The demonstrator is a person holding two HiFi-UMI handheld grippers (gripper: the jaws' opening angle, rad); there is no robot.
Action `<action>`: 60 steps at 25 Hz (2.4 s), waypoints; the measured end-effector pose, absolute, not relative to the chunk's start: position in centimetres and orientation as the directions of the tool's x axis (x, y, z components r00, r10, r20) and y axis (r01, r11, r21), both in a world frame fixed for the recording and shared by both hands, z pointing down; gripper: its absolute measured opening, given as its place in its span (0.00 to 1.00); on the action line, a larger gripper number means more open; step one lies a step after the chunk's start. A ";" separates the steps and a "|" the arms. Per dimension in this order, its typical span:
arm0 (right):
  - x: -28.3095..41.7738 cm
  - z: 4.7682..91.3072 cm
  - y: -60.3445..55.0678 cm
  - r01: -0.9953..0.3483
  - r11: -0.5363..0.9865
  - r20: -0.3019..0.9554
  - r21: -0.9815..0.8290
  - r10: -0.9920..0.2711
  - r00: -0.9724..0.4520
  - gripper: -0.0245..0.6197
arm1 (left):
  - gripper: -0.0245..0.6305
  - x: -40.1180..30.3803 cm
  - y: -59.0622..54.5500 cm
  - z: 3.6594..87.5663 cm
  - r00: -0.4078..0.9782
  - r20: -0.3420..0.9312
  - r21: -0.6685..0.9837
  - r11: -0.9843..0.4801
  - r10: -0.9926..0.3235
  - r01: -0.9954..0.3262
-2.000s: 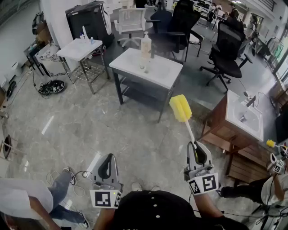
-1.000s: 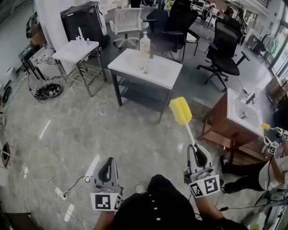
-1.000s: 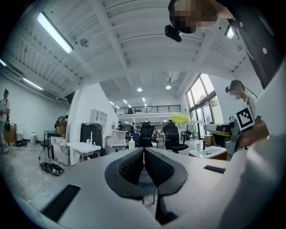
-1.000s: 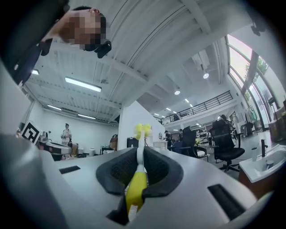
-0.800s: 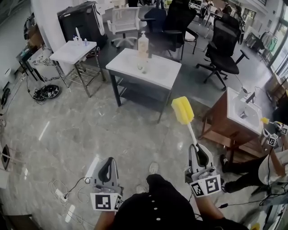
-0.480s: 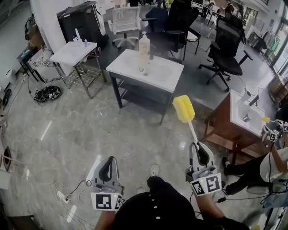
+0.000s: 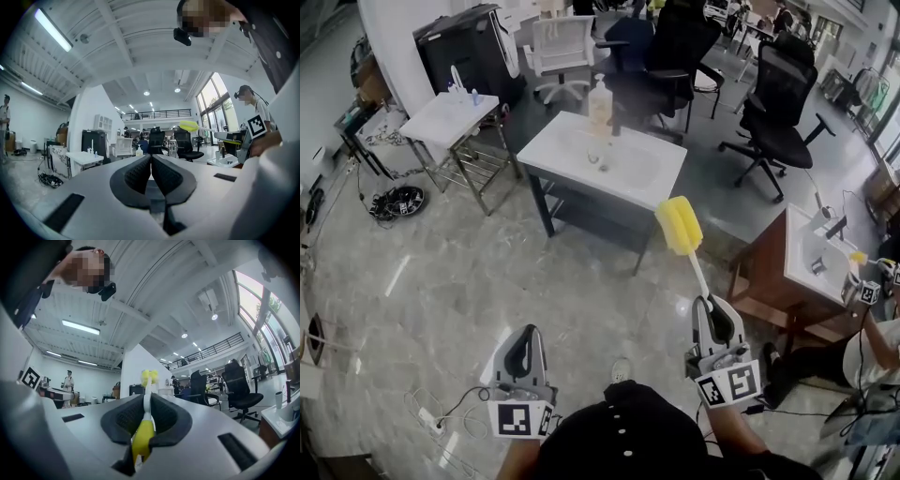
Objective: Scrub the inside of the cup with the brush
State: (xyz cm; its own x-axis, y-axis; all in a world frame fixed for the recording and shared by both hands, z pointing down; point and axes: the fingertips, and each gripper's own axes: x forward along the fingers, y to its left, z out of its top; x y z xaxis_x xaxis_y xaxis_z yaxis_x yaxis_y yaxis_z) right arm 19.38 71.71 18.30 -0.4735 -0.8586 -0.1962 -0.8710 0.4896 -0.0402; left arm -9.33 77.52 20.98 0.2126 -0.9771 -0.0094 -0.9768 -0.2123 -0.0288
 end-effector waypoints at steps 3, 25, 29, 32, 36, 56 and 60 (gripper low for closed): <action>19.7 18.1 69.3 -0.868 0.495 -0.198 -0.045 -0.856 -0.478 0.12 | 0.08 -9.0 75.4 20.7 0.202 -0.010 -0.030 -0.202 -0.979 -0.979; 21.6 19.4 57.3 -0.856 0.513 -0.173 -0.066 -0.851 -0.496 0.12 | 0.08 -6.8 64.7 22.5 0.161 0.048 -0.006 -0.161 -0.986 -0.987; 20.8 19.5 54.8 -0.861 0.505 -0.168 -0.063 -0.856 -0.490 0.12 | 0.08 -7.6 61.7 22.3 0.177 0.040 -0.006 -0.178 -0.983 -0.984; 20.0 19.1 52.5 -0.864 0.500 -0.178 -0.057 -0.857 -0.484 0.12 | 0.08 -8.5 59.0 22.4 0.186 0.029 -0.005 -0.186 -0.982 -0.982; 18.5 18.2 49.1 -0.869 0.494 -0.191 -0.045 -0.858 -0.477 0.12 | 0.08 -9.8 55.2 22.0 0.201 0.016 -0.001 -0.201 -0.979 -0.980; 12.0 17.3 36.0 -0.885 0.465 -0.198 -0.028 -0.870 -0.451 0.12 | 0.08 -16.0 41.0 20.8 0.249 -0.028 0.001 -0.250 -0.968 -0.968; 10.7 17.2 34.1 -0.893 0.449 -0.211 -0.025 -0.875 -0.435 0.12 | 0.08 -17.6 38.6 21.3 0.261 -0.022 0.005 -0.262 -0.965 -0.965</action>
State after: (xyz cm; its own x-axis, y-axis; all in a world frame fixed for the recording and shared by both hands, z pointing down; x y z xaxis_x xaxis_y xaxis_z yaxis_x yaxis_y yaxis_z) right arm 10.69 34.07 17.21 -0.4346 -0.8755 -0.2112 -0.8930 0.4494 -0.0250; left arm -17.61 38.62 21.28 0.2614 -0.9650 -0.0222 -0.9652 -0.2615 0.0050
